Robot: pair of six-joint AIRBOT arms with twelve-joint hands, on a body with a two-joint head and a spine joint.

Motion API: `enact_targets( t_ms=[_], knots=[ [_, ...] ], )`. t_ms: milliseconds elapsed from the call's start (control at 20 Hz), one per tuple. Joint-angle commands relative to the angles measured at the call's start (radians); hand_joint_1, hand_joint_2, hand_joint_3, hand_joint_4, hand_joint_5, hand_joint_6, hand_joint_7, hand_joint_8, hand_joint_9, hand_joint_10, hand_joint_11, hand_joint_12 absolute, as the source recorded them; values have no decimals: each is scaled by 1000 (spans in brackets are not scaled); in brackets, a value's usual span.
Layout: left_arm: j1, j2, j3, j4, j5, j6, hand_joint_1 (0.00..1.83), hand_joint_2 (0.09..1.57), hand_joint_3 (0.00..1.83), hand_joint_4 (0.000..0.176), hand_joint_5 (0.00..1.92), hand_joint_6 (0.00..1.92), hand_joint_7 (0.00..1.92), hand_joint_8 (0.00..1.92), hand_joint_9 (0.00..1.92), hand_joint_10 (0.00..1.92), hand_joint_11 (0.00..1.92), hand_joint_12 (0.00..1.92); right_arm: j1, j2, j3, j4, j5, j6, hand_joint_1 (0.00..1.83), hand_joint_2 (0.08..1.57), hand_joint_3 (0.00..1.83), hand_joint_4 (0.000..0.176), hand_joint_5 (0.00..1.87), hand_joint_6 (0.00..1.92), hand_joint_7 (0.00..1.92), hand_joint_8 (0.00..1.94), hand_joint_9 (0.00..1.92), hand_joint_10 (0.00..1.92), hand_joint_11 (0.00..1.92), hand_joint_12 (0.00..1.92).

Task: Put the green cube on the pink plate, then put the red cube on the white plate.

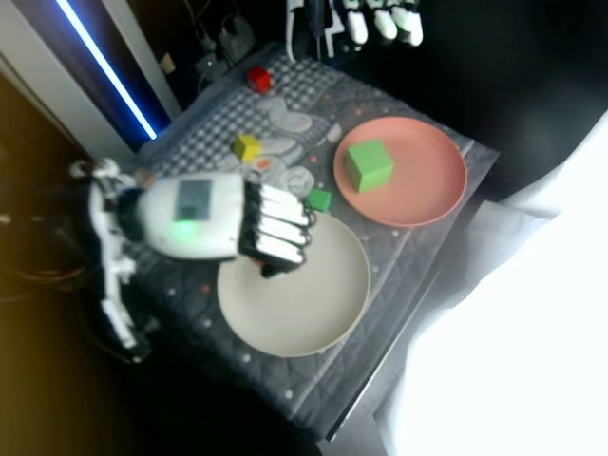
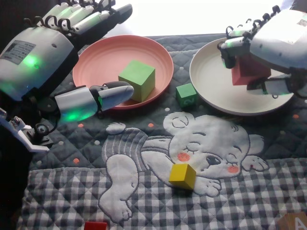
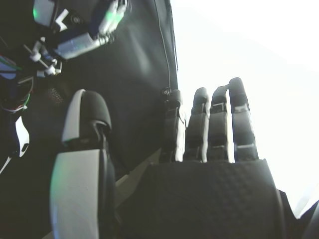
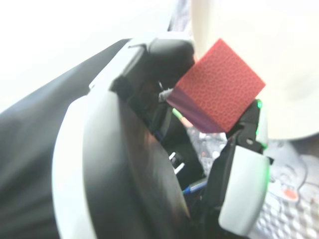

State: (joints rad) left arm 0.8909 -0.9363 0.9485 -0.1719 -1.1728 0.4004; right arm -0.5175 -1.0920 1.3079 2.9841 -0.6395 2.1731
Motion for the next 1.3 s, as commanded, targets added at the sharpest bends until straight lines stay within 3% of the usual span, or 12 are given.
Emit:
enact_targets(
  t_ms=[0, 200, 300, 450, 700, 750, 850, 950, 1050, 1100, 1200, 1250],
  knots=[
    [-12, 4, -2, 16, -128, -3, 554, 1104, 1, 72, 276, 10, 144, 2, 92, 1, 0, 486, 15, 1, 11, 25, -83, -3, 1223, 1208, 0, 0, 787, 1214, 841, 1340, 759, 1469, 655, 1739],
    [-11, 4, -3, 17, -131, -3, 575, 1120, 4, 87, 350, 11, 168, 1, 119, 4, 0, 502, 17, -4, 8, 25, -69, -3, 1190, 1239, 3, 0, 729, 1349, 759, 1368, 550, 1325, 414, 1700],
    [-9, 4, -4, 17, -132, -3, 607, 1137, 7, 85, 317, 1, 178, 3, 123, 4, 0, 494, 17, -2, 2, 25, -69, -3, 1091, 1012, 0, 0, 185, 482, 210, 290, 136, 488, 31, 1156],
    [-6, 4, -5, 17, -137, -3, 602, 1149, 3, 76, 288, 0, 171, 0, 117, 0, 0, 441, 14, 5, -10, 25, -69, -3, 887, 971, 0, 32, 83, 98, 35, 3, 9, 27, 0, 579],
    [17, 13, -17, 3, -176, -3, 571, 1158, 5, 71, 284, 0, 172, 0, 119, 2, 0, 480, -11, 73, -84, 25, -159, -3, 842, 958, 0, 46, 45, 50, 0, 0, 0, 0, 0, 267],
    [21, 16, -19, 0, -184, -3, 576, 1148, 0, 72, 284, 1, 173, 0, 127, 4, 0, 534, -15, 84, -98, 25, -184, -3, 803, 973, 0, 14, 57, 46, 0, 0, 0, 0, 0, 285],
    [44, 31, -28, -27, -232, -3, 563, 1137, 0, 65, 266, 1, 180, 1, 147, 3, 0, 631, -25, 120, -142, 25, -266, -3, 700, 1019, 0, 34, 47, 29, 1, 0, 0, 0, 0, 274],
    [88, 60, -38, -83, -340, -3, 628, 1146, 1, 39, 271, 11, 204, 6, 178, 10, 0, 589, -50, 163, -201, 25, -406, -4, 690, 1001, 0, 1, 62, 28, 1, 0, 0, 0, 0, 178],
    [102, 86, -46, -111, -444, -3, 620, 1119, 0, 54, 313, 4, 285, 2, 249, 6, 21, 739, -93, 212, -264, 25, -580, -5, 614, 1057, 0, 2, 26, 6, 0, 0, 0, 0, 0, 13],
    [93, 89, -44, -111, -470, -3, 632, 1144, 5, 34, 307, 3, 285, 2, 254, 2, 3, 809, -104, 220, -276, 25, -627, -5, 556, 1076, 8, 59, 7, 1, 0, 0, 0, 0, 0, 2],
    [47, 86, -35, -100, -540, -3, 626, 1176, 8, 26, 292, 2, 278, 2, 272, 7, 0, 852, -137, 226, -304, 25, -790, -16, 579, 1141, 0, 8, 0, 0, 0, 0, 4, 0, 8, 346],
    [32, 83, -31, -89, -557, -3, 576, 1166, 2, 19, 262, 0, 317, 14, 325, 24, 15, 863, -154, 227, -318, 25, -855, -29, 585, 1238, 3, 0, 0, 0, 0, 0, 0, 0, 1, 133]
  ],
)
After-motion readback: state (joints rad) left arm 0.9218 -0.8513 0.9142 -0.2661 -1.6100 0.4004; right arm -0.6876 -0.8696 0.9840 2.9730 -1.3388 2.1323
